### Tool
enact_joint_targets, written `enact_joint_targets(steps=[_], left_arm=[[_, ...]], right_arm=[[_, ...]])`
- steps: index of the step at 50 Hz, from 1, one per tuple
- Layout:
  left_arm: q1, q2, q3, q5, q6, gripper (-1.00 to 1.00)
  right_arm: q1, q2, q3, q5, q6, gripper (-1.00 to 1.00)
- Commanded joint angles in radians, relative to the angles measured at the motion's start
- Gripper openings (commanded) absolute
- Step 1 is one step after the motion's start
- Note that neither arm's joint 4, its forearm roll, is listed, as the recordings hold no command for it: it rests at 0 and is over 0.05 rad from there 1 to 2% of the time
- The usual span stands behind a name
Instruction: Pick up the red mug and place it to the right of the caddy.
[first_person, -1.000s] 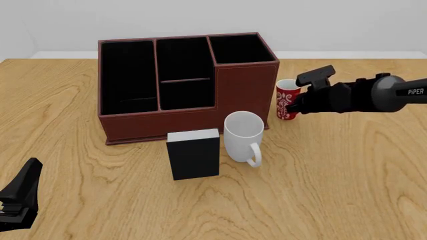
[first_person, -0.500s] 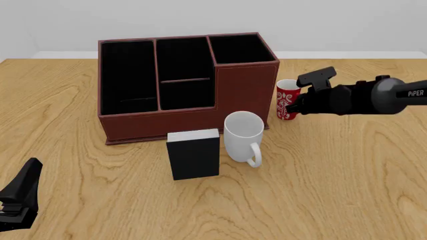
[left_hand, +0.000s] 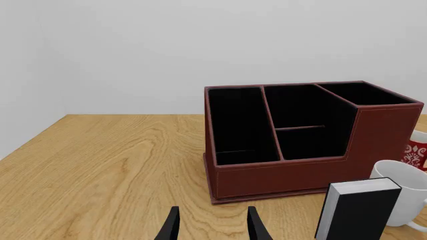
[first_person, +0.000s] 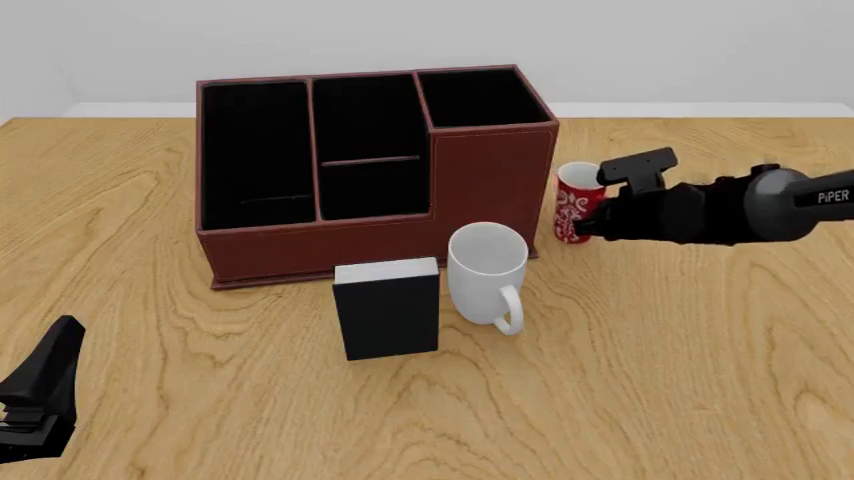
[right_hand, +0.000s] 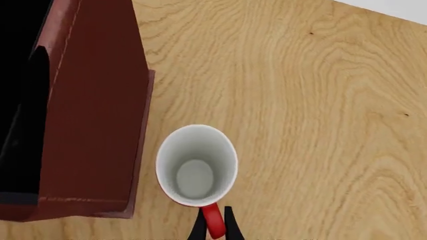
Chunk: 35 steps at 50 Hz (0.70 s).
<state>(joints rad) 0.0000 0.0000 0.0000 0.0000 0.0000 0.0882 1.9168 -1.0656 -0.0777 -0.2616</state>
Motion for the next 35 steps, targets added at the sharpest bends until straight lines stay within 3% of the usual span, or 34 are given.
enact_joint_targets(steps=[1, 35], left_arm=[[0.000, 0.000, 0.000, 0.000, 0.000, 1.00], [0.000, 0.000, 0.000, 0.000, 0.000, 1.00]], right_arm=[[0.022, 0.033, 0.062, -0.004, 0.044, -1.00], [0.027, 0.062, 0.092, -0.028, 0.059, -1.00]])
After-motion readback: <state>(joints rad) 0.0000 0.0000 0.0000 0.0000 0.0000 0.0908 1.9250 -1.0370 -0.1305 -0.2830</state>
